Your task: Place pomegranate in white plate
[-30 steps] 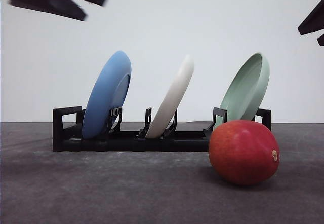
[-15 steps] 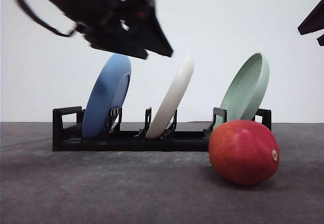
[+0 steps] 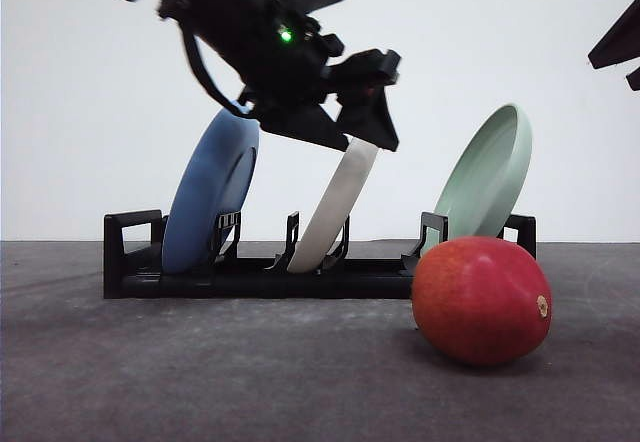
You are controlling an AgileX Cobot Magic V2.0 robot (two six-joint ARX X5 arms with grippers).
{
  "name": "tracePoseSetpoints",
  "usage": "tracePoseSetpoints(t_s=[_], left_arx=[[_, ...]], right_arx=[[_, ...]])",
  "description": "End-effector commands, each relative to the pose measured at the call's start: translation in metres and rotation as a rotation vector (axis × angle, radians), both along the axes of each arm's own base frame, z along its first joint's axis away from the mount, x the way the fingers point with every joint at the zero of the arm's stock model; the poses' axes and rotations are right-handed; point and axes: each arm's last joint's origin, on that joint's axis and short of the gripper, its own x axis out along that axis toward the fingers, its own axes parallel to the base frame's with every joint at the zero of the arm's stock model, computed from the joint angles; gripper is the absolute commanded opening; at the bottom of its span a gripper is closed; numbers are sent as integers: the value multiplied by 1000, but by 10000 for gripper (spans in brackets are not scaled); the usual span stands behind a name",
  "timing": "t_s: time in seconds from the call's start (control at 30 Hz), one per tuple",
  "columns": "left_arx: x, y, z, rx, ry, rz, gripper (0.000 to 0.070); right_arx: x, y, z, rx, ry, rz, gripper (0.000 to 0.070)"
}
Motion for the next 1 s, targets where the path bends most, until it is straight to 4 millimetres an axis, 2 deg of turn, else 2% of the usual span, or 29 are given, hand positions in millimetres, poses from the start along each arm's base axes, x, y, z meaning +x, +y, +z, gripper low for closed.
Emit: tracePoseSetpoints(t_s=[0.0, 0.1, 0.27, 0.33, 0.63, 0.97], left_arx=[[3, -7, 0, -3, -7, 7, 388], [3, -7, 0, -7, -5, 35, 349], [4, -7, 0, -36, 20, 54, 93], [3, -7, 0, -52, 34, 63, 31], [0, -4, 12, -186, 110, 127, 14], [-11, 7, 47, -307, 85, 143, 14]], right_arx=[[0, 1, 6, 3, -26, 9, 338], [0, 1, 6, 3, -26, 9, 338], [0, 1, 6, 3, -26, 9, 338], [0, 1, 6, 3, -26, 9, 338], [0, 1, 6, 3, -25, 9, 338], [0, 1, 6, 3, -25, 9, 338]])
